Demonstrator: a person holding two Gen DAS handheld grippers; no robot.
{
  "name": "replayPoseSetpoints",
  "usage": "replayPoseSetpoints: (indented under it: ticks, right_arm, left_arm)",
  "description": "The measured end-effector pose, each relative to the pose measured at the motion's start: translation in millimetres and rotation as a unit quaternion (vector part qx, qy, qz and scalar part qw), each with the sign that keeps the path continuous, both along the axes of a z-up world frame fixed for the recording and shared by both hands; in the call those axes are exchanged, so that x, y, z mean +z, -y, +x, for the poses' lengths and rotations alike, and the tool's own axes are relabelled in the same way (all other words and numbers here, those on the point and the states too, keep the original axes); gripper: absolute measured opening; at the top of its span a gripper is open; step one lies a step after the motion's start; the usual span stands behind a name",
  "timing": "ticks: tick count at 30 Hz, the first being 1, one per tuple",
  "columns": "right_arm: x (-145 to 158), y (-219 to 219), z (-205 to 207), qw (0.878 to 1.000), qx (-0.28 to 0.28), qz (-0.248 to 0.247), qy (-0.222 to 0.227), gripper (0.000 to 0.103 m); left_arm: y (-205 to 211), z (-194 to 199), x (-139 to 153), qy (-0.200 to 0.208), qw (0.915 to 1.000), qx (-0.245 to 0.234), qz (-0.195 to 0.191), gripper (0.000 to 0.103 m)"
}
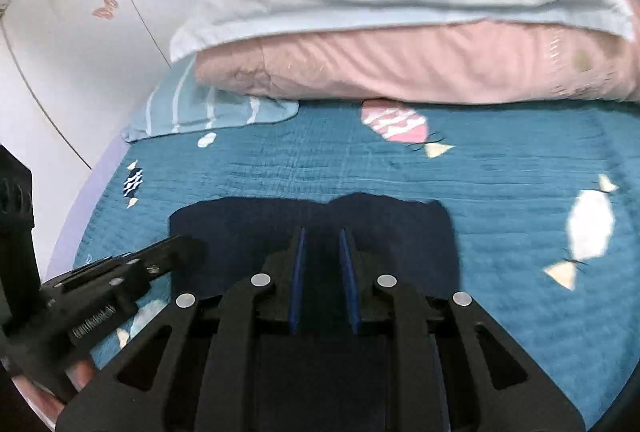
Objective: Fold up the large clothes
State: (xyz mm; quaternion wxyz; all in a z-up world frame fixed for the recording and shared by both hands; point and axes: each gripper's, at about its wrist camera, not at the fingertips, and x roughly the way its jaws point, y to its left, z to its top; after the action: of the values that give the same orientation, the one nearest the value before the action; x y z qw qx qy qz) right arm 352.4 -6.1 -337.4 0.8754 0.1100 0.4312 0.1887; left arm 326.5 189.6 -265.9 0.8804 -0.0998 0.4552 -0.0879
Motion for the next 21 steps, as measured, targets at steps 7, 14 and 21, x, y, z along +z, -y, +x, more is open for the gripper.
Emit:
replayPoseSetpoints:
  ticks: [7, 14, 21]
  right_arm:
    - [-65, -16, 42, 0.998, 0.004, -0.044, -0.033, 0.000]
    - [-51, 19, 33, 0.999, 0.021, -0.037, -0.025, 0.000]
    - [-19, 82, 9, 0.994, -0.071, -0.080, -0.015, 0.002]
  left_arm:
    - [-43, 49, -90, -0.061, 0.9883, 0.037, -0.135, 0.003]
    - [-38, 46, -75, -0.044, 0.9964, 0.000, -0.072, 0.003]
    - [-113, 37, -58, -0.070, 0.9878, 0.131, 0.046, 0.000]
